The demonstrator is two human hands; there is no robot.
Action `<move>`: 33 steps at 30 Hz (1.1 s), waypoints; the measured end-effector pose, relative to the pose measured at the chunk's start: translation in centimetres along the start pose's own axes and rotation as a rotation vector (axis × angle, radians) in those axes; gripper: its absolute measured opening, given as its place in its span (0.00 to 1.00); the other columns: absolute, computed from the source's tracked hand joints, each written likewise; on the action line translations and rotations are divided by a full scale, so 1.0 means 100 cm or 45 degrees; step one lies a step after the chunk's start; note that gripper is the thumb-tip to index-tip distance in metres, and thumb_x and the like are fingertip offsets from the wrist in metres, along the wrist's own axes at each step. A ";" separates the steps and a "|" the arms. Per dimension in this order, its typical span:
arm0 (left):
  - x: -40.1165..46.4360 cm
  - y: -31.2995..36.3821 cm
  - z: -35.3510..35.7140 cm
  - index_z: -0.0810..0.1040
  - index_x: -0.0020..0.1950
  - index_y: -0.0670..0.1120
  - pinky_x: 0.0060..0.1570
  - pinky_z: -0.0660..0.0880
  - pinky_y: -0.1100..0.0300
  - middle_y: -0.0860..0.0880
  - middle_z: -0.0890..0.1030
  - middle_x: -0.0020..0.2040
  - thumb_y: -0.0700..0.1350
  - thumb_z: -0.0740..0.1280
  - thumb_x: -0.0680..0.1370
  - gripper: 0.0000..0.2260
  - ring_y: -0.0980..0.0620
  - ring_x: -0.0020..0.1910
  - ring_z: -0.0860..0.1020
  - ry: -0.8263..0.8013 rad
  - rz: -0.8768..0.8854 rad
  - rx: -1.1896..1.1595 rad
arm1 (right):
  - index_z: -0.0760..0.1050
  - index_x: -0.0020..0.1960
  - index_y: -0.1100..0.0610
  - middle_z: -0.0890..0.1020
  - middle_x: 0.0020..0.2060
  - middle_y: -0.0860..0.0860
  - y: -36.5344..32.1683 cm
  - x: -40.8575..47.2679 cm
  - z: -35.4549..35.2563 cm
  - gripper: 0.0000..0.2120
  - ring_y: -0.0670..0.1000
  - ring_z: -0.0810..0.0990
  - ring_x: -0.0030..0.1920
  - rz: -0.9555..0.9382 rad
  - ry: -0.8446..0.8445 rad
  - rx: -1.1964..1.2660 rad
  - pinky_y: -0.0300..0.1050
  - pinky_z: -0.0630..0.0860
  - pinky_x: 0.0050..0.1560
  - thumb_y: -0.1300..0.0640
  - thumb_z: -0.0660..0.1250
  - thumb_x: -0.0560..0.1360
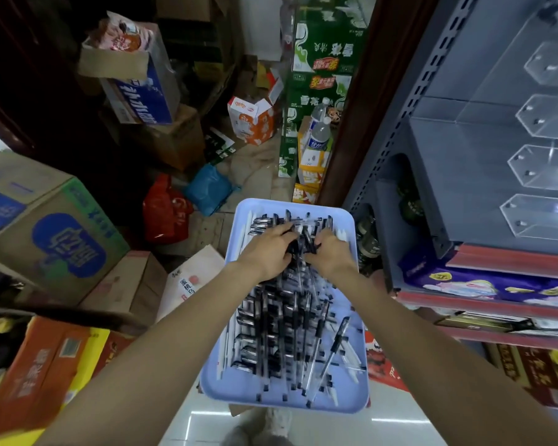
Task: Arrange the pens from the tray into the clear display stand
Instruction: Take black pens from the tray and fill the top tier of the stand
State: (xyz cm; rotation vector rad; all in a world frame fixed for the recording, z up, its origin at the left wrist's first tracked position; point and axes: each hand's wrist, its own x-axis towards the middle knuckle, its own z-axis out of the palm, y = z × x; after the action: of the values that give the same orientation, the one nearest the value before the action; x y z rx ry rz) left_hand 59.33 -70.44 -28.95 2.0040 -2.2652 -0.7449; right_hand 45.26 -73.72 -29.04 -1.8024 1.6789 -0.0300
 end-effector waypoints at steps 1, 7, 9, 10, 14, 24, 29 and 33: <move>0.001 0.000 0.001 0.58 0.75 0.48 0.71 0.61 0.53 0.49 0.53 0.77 0.43 0.59 0.80 0.24 0.47 0.75 0.55 -0.007 -0.004 -0.004 | 0.67 0.57 0.61 0.75 0.39 0.55 0.000 0.001 -0.001 0.17 0.57 0.77 0.44 -0.001 -0.025 0.019 0.46 0.70 0.36 0.55 0.68 0.74; 0.007 -0.002 0.005 0.66 0.72 0.45 0.72 0.58 0.57 0.47 0.61 0.75 0.39 0.59 0.80 0.20 0.47 0.74 0.59 0.070 0.031 -0.096 | 0.60 0.27 0.57 0.65 0.24 0.52 -0.001 0.010 -0.007 0.21 0.48 0.65 0.26 0.001 -0.101 0.103 0.43 0.62 0.30 0.60 0.66 0.74; 0.007 -0.004 0.005 0.71 0.68 0.45 0.70 0.60 0.58 0.46 0.67 0.71 0.38 0.59 0.79 0.18 0.47 0.71 0.63 0.144 0.042 -0.164 | 0.58 0.26 0.56 0.62 0.23 0.52 -0.001 0.010 -0.011 0.22 0.48 0.63 0.25 -0.013 -0.093 0.137 0.42 0.59 0.28 0.61 0.66 0.74; 0.008 -0.005 0.004 0.73 0.66 0.44 0.68 0.62 0.59 0.46 0.70 0.69 0.37 0.60 0.79 0.16 0.47 0.69 0.66 0.198 0.031 -0.217 | 0.58 0.27 0.56 0.62 0.24 0.52 -0.002 0.011 -0.013 0.22 0.48 0.63 0.26 -0.029 -0.086 0.174 0.41 0.59 0.28 0.62 0.66 0.74; 0.007 0.001 -0.004 0.77 0.60 0.41 0.54 0.67 0.67 0.45 0.77 0.58 0.38 0.61 0.79 0.11 0.48 0.57 0.75 0.379 -0.131 -0.653 | 0.67 0.35 0.59 0.70 0.29 0.57 -0.006 0.011 -0.023 0.12 0.52 0.70 0.31 -0.063 -0.072 0.548 0.41 0.67 0.35 0.62 0.69 0.74; -0.008 0.014 -0.049 0.77 0.43 0.40 0.49 0.79 0.55 0.48 0.80 0.38 0.38 0.64 0.78 0.05 0.51 0.37 0.81 0.079 0.070 -1.226 | 0.75 0.50 0.62 0.81 0.38 0.56 -0.030 -0.032 -0.067 0.05 0.47 0.82 0.38 -0.124 0.058 1.341 0.37 0.80 0.41 0.63 0.67 0.75; -0.017 0.036 -0.090 0.78 0.46 0.38 0.34 0.74 0.70 0.49 0.81 0.38 0.39 0.64 0.78 0.05 0.62 0.29 0.77 0.150 0.228 -1.065 | 0.74 0.49 0.60 0.81 0.35 0.52 -0.023 -0.061 -0.110 0.03 0.45 0.82 0.35 -0.234 0.316 1.401 0.35 0.79 0.39 0.62 0.66 0.76; -0.021 0.077 -0.120 0.76 0.40 0.49 0.35 0.71 0.70 0.59 0.79 0.30 0.39 0.65 0.78 0.08 0.59 0.30 0.76 0.266 0.387 -0.876 | 0.75 0.46 0.59 0.81 0.37 0.55 -0.006 -0.088 -0.147 0.03 0.47 0.83 0.37 -0.365 0.401 1.455 0.34 0.78 0.41 0.66 0.66 0.75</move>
State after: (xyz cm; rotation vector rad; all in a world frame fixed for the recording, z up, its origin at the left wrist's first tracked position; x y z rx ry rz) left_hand 56.43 -72.02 -14.90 1.3219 -1.7883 -1.0357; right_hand 37.74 -72.46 -13.66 -1.1185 1.1311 -1.1882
